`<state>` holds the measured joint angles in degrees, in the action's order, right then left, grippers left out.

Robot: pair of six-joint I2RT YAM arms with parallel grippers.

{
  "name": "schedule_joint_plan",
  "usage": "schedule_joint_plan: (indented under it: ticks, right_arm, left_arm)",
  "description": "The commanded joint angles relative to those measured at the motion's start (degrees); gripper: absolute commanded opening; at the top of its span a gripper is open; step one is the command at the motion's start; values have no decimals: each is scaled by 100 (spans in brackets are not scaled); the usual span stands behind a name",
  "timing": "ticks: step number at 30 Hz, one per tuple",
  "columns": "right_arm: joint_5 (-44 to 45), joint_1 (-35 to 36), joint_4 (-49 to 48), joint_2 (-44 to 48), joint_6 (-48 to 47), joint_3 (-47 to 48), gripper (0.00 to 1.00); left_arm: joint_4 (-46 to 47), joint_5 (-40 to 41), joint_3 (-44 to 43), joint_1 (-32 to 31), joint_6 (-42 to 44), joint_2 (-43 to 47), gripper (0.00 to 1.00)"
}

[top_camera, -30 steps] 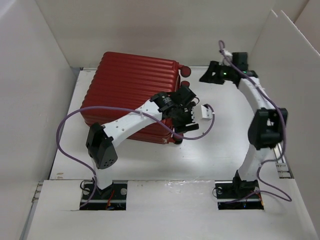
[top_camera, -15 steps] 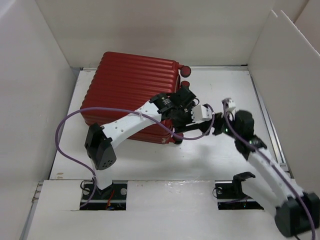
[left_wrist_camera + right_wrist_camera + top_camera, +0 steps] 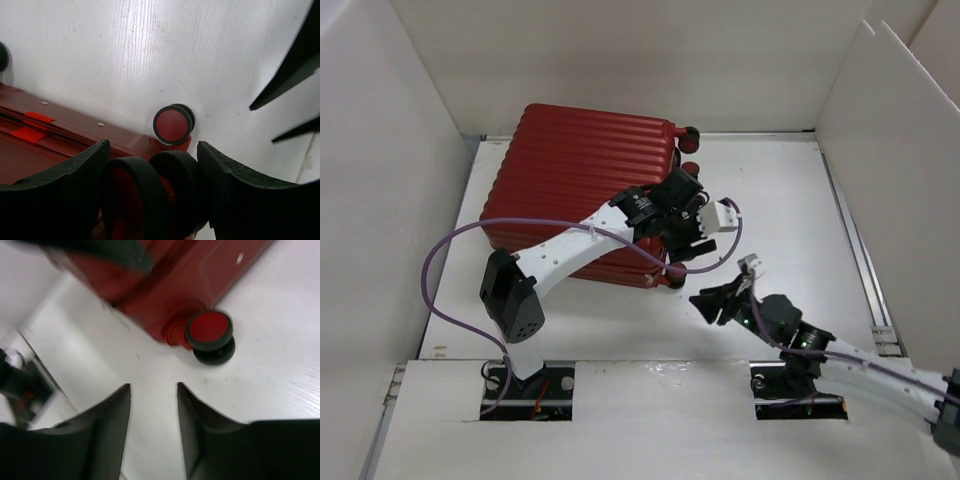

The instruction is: Pack the luggage

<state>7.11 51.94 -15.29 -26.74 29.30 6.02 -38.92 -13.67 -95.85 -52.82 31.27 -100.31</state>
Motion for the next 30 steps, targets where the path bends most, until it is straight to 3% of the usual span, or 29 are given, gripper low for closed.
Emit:
schedule_joint_plan:
  ticks: [1,2,7,12,13,16,22,25,28,30]
  right_arm:
    - [1106,693,-1282,-1295,-424,451,50]
    - [1552,851,-1432,-1629,-425,540,54]
    - [1776,1292,-3380,-3482,-566,838,58]
    - [1600,1345,-3858,-4637,-566,1515,52]
    - [1722,1345,-4633,-5239,-122,1420,48]
    - [1723,1345,-5474,-5664,-117,1288,47]
    - [1731,1397,-5414,-5939,94,1586,46]
    - [2362,1458,-5581,-5939,233,1586,37]
    - [2417,1459,-6108,-5939,181,1454,32]
    - [2479,1459,-5820,-5939,181,1621,29]
  left_arm:
    - [930,-328,-91,342,-366,346,0]
    - [930,-390,-144,394,-419,346,0]
    - [1035,-522,-144,509,-481,241,0]
    - [1272,-627,-144,509,-551,187,0]
    - [1412,-628,-75,509,-612,187,0]
    - [1413,-628,-74,509,-613,240,0]
    - [1466,-576,-74,509,-560,240,0]
    - [1466,-575,-74,509,-560,240,0]
    - [1527,-646,-74,509,-621,240,0]
    - [1527,-706,-126,509,-622,240,0]
